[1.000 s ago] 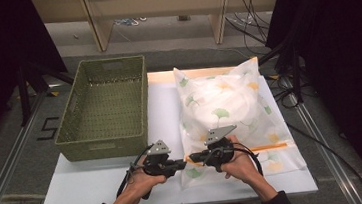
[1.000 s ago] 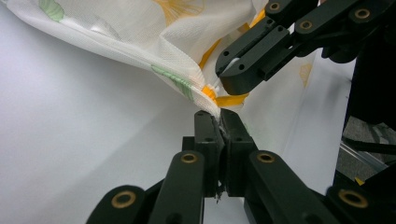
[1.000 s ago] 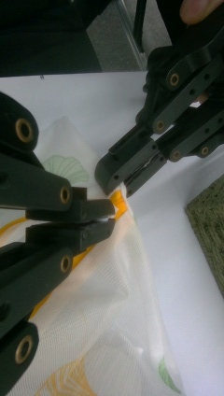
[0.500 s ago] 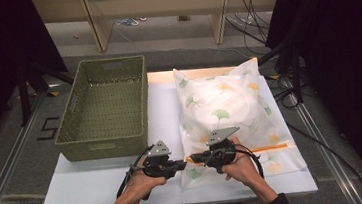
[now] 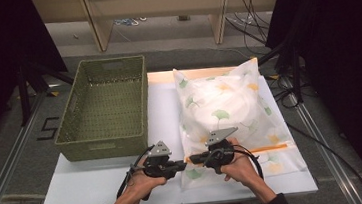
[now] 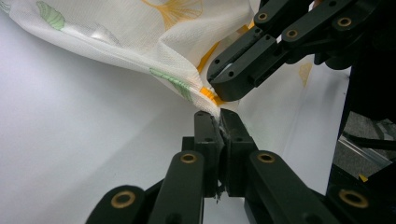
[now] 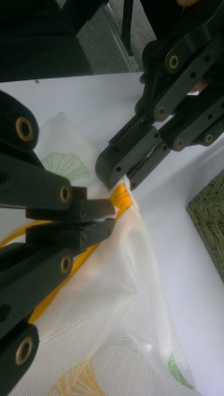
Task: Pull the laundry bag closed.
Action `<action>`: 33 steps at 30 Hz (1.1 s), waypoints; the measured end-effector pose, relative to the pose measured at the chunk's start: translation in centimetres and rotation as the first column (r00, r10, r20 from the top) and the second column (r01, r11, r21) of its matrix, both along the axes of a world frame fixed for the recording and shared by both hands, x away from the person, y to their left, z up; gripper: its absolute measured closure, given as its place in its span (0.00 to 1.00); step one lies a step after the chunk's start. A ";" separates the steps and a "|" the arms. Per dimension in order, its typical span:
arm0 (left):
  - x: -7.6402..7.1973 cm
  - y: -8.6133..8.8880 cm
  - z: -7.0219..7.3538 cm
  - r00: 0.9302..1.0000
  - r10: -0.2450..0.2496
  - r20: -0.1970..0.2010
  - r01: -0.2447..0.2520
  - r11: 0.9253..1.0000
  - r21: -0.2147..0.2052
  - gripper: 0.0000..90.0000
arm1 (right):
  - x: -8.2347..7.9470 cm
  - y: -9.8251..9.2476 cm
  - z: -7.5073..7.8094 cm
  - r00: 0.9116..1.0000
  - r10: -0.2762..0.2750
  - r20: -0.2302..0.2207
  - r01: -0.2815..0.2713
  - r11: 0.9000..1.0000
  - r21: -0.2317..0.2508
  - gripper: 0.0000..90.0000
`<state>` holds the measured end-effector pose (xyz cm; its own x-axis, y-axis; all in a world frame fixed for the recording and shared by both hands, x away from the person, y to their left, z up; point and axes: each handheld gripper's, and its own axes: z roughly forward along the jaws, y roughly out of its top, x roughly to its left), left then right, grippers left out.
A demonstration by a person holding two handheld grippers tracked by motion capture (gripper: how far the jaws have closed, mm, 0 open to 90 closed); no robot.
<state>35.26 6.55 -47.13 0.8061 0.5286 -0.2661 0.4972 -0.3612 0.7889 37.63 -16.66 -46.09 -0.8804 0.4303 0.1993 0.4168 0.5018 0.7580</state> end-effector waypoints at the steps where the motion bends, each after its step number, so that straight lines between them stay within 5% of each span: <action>1: -0.1 0.0 0.0 1.000 0.005 -0.013 -0.005 1.000 0.000 0.96 | -0.1 0.0 0.0 1.000 0.002 -0.005 -0.002 1.000 -0.003 1.00; 7: -0.1 0.0 0.0 1.000 0.002 0.007 -0.002 1.000 0.007 0.95 | 0.0 0.1 0.0 1.000 0.019 0.024 -0.018 1.000 -0.016 1.00; 15: -0.2 0.0 0.3 0.999 0.015 0.036 -0.015 1.000 0.003 0.96 | -0.6 -0.3 0.4 0.999 -0.035 0.041 0.036 0.999 -0.029 1.00; 25: -0.6 0.2 0.6 1.000 0.024 0.020 -0.024 1.000 -0.010 0.96 | -0.6 -1.4 0.1 0.996 -0.071 0.045 0.072 0.997 -0.024 1.00; 29: -0.6 0.1 0.8 0.999 0.038 0.032 -0.037 0.999 -0.016 0.96 | -0.5 -1.7 0.2 0.996 -0.073 0.051 0.076 0.996 -0.056 1.00; 33: -0.5 -0.1 0.6 0.999 0.025 0.027 -0.024 1.000 -0.011 0.96 | -0.4 -1.6 0.3 0.995 -0.072 0.064 0.074 0.997 -0.030 1.00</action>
